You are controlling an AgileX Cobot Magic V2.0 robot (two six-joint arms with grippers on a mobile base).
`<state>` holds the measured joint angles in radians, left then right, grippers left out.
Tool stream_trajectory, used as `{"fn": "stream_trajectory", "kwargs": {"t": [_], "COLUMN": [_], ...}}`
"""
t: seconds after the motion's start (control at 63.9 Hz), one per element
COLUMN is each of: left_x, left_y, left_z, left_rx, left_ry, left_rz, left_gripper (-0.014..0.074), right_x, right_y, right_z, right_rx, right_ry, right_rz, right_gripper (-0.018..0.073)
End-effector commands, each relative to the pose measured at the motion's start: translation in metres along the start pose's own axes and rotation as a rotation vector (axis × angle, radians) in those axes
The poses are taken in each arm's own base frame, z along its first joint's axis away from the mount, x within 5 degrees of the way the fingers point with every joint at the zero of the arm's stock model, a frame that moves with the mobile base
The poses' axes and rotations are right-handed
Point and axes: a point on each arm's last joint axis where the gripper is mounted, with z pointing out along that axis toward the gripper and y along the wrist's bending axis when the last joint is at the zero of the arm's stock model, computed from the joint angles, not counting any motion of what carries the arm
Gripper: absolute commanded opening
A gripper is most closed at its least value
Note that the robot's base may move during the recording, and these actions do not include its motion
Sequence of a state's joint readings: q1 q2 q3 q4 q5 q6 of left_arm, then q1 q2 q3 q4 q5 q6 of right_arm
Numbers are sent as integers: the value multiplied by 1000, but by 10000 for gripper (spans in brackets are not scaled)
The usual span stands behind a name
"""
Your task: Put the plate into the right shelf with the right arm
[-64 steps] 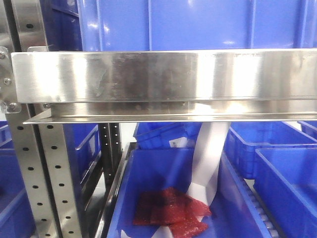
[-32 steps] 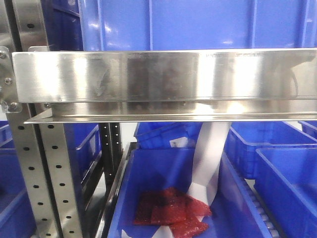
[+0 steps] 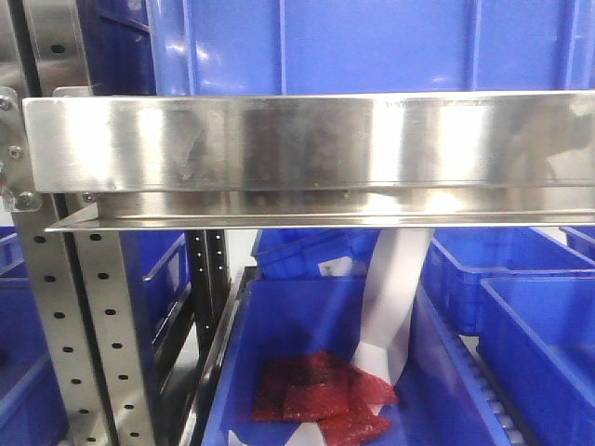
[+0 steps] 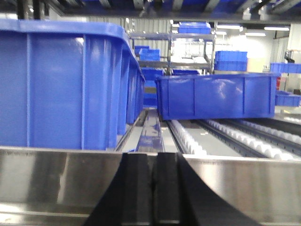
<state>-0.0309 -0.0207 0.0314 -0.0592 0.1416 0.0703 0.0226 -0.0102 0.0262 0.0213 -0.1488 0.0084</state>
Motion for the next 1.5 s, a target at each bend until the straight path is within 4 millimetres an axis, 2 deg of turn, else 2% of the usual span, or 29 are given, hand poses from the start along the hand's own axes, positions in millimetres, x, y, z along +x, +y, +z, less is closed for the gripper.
{"fn": "stream_trajectory", "kwargs": {"t": [0.0, 0.376, 0.626, 1.487], "left_x": [-5, -5, -5, -5], "left_y": [0, 0, 0, 0], "left_z": [0, 0, 0, 0], "left_rx": [2, 2, 2, 2], "left_ry": [-78, -78, -78, -78], "left_rz": [-1, -1, -1, -1], "left_gripper": [-47, -47, -47, -47], "right_x": [-6, -4, 0, 0], "right_y": [0, 0, 4, 4], "right_z": [-1, -1, -1, -1], "right_rx": [6, -1, -78, -77], "right_ry": [-52, -30, 13, 8], "right_rz": [1, 3, -1, -7], "right_gripper": [54, 54, 54, 54]}}
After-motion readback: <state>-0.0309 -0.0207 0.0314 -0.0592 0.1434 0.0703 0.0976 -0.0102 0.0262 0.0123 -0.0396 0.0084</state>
